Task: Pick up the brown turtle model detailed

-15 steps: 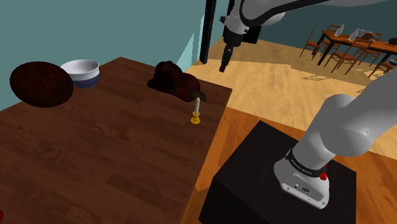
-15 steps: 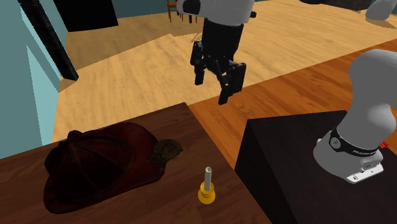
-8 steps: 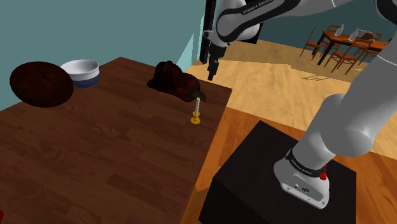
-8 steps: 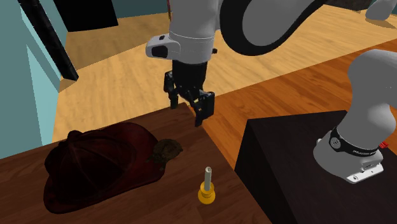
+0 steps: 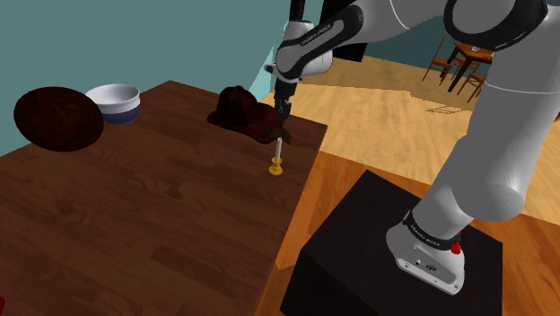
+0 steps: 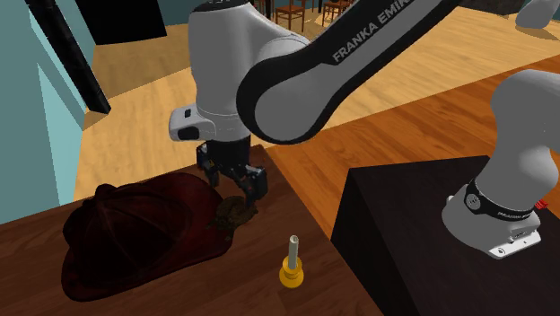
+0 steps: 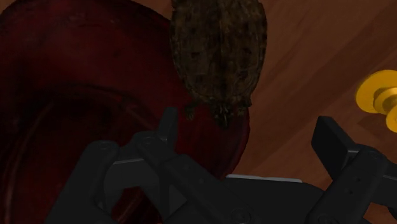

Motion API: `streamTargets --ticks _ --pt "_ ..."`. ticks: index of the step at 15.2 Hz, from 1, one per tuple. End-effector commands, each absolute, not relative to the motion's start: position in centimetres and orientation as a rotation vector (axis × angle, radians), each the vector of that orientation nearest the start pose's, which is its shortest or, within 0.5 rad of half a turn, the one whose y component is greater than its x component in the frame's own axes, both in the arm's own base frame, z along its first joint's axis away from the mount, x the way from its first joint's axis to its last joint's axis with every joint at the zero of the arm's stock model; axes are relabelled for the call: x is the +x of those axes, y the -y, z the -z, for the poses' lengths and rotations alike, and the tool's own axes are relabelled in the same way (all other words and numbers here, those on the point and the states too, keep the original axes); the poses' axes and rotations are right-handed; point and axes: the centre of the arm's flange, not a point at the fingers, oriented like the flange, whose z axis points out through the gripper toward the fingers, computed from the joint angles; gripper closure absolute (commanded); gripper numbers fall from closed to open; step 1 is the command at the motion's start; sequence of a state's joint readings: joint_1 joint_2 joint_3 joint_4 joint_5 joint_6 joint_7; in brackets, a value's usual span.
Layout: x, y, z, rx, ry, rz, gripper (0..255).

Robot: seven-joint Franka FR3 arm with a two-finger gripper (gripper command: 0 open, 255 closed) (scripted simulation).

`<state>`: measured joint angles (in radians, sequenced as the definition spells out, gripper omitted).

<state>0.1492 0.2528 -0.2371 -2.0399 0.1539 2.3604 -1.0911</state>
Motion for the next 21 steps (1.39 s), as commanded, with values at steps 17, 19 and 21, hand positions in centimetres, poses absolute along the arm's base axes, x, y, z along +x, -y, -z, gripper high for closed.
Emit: streamTargets --ticks 17,19,21 --pt "62.4 3.6 -25.2 -2.75 1.509 0.13 255" --pt "62.4 3.6 -25.2 -2.75 1.509 0.13 255" --pt "62.4 3.6 -25.2 -2.75 1.509 0.13 255"
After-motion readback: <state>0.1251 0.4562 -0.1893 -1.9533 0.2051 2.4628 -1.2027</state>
